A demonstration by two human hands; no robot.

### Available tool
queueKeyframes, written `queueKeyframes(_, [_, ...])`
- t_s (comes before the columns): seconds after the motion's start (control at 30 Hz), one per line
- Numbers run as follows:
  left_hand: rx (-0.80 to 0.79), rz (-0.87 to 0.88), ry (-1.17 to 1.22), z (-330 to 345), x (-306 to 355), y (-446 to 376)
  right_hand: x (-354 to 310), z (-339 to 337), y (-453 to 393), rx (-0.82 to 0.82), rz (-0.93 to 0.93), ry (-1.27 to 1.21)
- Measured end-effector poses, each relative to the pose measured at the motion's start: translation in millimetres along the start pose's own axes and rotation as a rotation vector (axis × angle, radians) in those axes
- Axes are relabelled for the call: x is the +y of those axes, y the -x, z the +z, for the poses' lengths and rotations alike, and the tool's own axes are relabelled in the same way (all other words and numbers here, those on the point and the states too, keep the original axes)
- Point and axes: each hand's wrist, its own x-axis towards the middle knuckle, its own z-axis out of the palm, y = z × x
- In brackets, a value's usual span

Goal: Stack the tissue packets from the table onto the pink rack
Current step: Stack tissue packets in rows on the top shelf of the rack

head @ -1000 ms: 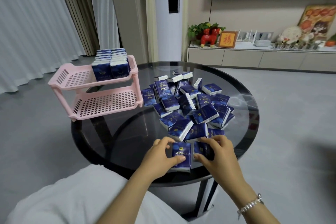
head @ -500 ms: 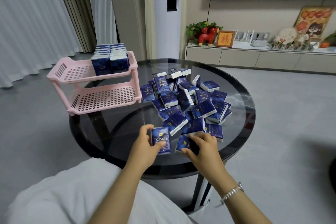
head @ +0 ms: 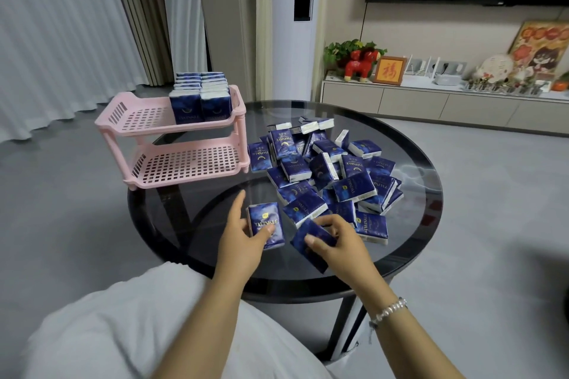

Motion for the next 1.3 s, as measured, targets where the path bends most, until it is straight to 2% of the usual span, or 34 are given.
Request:
queueKeyframes(0.17, [-0.014, 0.044, 0.071, 2.6, 4.0, 0.7, -7.2, 11.9, -5.5, 0.048, 0.089, -0.550])
queueKeyframes(0.23, [-0.032, 0.022, 0.129, 4.4, 5.5, -0.6, -9.3, 18.5, -10.2, 0.063, 0.102, -0.653])
queueKeyframes(0.43, [0.040, 0.051, 0.164, 5.2, 8.6, -4.0, -12.7, 30.5, -19.6, 0.123, 0.102, -0.710])
queueKeyframes(0.7, [-0.095, 0.011, 0.293, 12.6, 13.9, -5.6, -23.2, 48.2, -28.1, 0.075, 0.031, -0.611])
queueKeyframes(0.9, [-0.047, 0.023, 0.335, 11.6, 8.5, -12.1, -29.8, 39.6, -33.4, 0.004, 0.046, -0.562])
queueKeyframes(0.97, [0.019, 0.027, 0.337, 9.6, 8.4, -14.7, -32.6, 24.3, -43.3, 0.107, -0.028, -0.364])
queueKeyframes(1.07, [0.071, 0.016, 0.357, 7.0, 7.6, -18.9, -33.2, -0.6, -61.7, 0.207, -0.085, 0.183])
queueKeyframes(1.23, [0.098, -0.021, 0.391, 6.9, 4.6, -23.9, -38.6, -16.6, -73.1, -0.070, -0.003, 0.669])
queueKeyframes(1.3, [0.110, -0.027, 0.397, 6.7, 3.4, -24.8, -39.0, -14.3, -76.0, -0.162, 0.015, 0.730])
